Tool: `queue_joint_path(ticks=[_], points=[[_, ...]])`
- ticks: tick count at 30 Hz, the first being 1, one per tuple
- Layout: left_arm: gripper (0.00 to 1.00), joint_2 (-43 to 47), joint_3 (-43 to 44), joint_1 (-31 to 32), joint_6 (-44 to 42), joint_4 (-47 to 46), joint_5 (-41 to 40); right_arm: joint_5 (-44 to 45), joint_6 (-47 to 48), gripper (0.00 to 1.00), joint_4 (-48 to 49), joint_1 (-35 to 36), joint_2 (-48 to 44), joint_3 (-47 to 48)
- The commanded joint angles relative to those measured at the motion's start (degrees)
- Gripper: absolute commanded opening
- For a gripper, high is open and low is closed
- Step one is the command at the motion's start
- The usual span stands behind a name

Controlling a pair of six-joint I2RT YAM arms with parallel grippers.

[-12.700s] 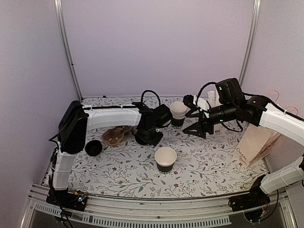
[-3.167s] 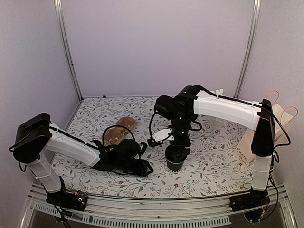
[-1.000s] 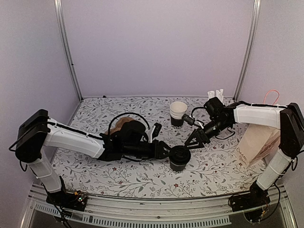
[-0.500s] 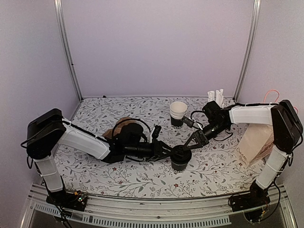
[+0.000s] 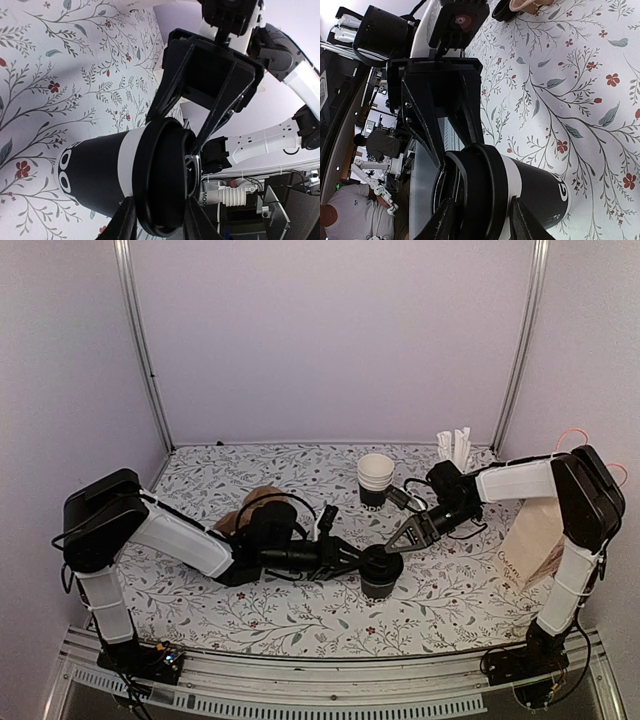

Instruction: Pack the takeout coffee

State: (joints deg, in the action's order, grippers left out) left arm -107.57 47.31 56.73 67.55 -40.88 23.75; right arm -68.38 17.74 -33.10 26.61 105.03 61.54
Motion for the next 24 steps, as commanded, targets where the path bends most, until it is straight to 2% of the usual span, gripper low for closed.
queue_joint_path(ticks=[1, 5, 11, 24], points=[[0.26, -4.16, -3.23, -0.16, -1.12, 21.61, -6.27, 13.53, 2.99, 0.39, -1.81, 2.93, 3.49, -3.50], [0.26, -1.16, -0.10, 0.99, -5.36, 26.24, -8.85, 12.57, 5.72, 0.52, -5.53, 2.94, -3.61, -0.53], [0.27, 1.06, 6.69, 2.74, -10.12, 33.00, -12.22, 13.54, 9.04, 0.70, -12.68, 2.83, -8.56, 5.12], [0.27, 1.71, 7.45, 3.14, -10.62, 35.09, -12.42, 20.54, 8.42, 0.73, -15.65, -0.10, -11.88, 3.41]])
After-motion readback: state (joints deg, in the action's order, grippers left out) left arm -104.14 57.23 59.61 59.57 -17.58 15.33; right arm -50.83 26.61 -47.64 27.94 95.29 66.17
